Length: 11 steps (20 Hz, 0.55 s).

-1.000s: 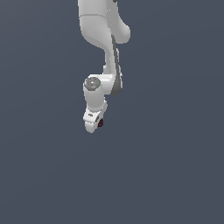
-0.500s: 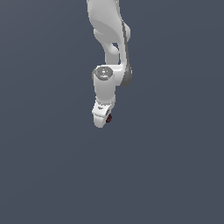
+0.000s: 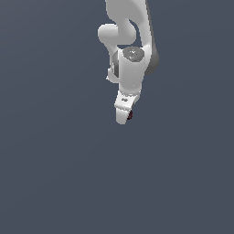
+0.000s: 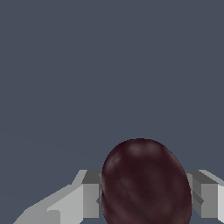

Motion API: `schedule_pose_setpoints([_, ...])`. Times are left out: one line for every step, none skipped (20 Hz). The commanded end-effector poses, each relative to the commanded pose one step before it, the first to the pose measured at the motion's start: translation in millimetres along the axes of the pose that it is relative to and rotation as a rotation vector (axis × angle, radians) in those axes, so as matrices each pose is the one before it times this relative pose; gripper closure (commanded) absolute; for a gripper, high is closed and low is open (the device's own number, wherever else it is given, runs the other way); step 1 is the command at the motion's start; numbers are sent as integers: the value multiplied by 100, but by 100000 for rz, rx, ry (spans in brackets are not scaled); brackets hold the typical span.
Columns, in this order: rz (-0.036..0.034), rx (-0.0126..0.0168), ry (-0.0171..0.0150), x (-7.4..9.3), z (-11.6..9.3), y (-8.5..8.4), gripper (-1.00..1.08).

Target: Pick up the object and move it to a goal position.

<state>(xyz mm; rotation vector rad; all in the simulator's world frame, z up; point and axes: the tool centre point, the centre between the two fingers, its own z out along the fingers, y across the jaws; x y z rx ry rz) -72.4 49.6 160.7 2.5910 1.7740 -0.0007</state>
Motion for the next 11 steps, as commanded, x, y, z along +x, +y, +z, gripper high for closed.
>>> schedule_pose_setpoints([114,56,-19,1471,-1566,-502,108])
schedule_pose_setpoints([15,35,58,461,-486,-133,108])
schedule_pose_setpoints([0,0,0,425,-431,-123,108])
schedule_pose_setpoints([0,0,0,371,-374,-102,108])
schedule_pose_setpoints([0,0,0,319,-317,-81,108])
schedule_pose_setpoints([36,17,56,239,-267,-46,108])
schedule_pose_setpoints([0,0,0,215,-203,-36,108])
schedule_pose_setpoints([0,0,0,164,-147,-14,108])
schedule_pose_setpoints([0,0,0,113,-93,5,108])
schedule_pose_setpoints([0,0,0,62,-44,16,108])
schedule_pose_setpoints([62,-8,30,-18,-22,24,108])
